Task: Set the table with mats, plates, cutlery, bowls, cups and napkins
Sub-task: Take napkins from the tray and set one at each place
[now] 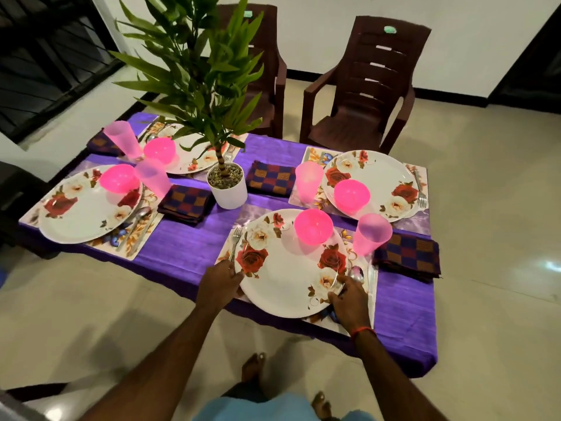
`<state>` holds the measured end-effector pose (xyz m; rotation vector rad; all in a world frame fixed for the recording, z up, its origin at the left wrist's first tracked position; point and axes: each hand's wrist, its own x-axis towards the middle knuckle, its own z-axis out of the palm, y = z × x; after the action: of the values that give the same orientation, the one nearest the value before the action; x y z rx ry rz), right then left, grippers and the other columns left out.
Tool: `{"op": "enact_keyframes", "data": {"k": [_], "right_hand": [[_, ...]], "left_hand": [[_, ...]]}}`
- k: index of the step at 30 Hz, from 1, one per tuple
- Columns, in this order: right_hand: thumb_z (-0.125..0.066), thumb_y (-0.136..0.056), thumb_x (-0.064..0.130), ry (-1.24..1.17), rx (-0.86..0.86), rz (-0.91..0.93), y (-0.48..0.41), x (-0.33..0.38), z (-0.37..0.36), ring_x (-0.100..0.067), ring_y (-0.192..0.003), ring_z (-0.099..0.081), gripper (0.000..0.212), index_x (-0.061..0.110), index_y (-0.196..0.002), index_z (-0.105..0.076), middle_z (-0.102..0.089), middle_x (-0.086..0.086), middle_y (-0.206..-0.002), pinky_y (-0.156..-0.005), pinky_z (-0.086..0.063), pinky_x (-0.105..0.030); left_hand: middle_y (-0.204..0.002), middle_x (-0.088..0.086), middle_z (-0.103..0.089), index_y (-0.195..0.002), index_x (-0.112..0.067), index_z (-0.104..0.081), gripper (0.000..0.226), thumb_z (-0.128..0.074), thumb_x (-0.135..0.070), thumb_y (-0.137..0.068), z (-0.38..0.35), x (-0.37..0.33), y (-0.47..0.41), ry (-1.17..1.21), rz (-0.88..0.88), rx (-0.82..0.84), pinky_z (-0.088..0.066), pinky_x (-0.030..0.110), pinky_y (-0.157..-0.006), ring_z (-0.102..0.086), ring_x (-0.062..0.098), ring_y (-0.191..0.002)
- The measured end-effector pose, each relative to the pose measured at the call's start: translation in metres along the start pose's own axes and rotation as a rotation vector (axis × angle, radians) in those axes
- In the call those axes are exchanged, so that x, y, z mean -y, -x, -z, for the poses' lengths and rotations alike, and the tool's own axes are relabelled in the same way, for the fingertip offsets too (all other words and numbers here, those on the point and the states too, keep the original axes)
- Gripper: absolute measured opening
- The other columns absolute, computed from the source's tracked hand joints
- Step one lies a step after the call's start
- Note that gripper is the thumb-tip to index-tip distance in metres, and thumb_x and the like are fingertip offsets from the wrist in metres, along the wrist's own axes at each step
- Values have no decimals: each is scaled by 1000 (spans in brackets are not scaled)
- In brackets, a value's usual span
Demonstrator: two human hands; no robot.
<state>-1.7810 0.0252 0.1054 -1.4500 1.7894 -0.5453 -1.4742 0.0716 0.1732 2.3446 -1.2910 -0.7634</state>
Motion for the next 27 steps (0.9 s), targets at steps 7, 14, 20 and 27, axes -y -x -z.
{"op": "enact_keyframes", "data": {"k": [7, 14, 20, 27], "right_hand": [[-74, -84, 10, -10, -98, -88, 2, -3, -15, -25, -110, -65, 44, 21, -126, -63, -67, -7, -124, -97, -55, -48], [-70, -81, 4, -65, -172, -114, 13, 4, -19, -24, -101, -67, 40, 24, -117, -66, -68, -4, -112, -92, -57, -47], [-68, -89, 16, 14, -330, -144, 34, 8, -7, -20, -91, -64, 27, 19, -117, -65, -68, -1, -99, -84, -57, -43], [-60, -98, 11, 379, -295, -98, 52, -12, -1, -29, -101, -60, 24, 11, -121, -67, -66, -13, -109, -87, -54, -38]], "left_hand": [[-84, 5, -68, -79, -20, -59, 17, -68, -31, -88, 1, 19, -47, -117, -81, 102, -52, 38, -70, -62, 28, -83], [-80, 3, -75, -84, -10, -77, 8, -72, -15, -88, 11, 25, -65, -11, -184, 103, -57, 37, -74, -69, 22, -73], [-80, 1, -74, -84, -22, -72, 5, -76, -22, -87, 26, 41, -79, -45, -164, 107, -52, 35, -72, -67, 23, -79], [-76, 1, -66, -87, -11, -72, 9, -77, -19, -89, 19, 37, -76, -72, -209, 130, -40, 32, -68, -60, 21, -75]]}}
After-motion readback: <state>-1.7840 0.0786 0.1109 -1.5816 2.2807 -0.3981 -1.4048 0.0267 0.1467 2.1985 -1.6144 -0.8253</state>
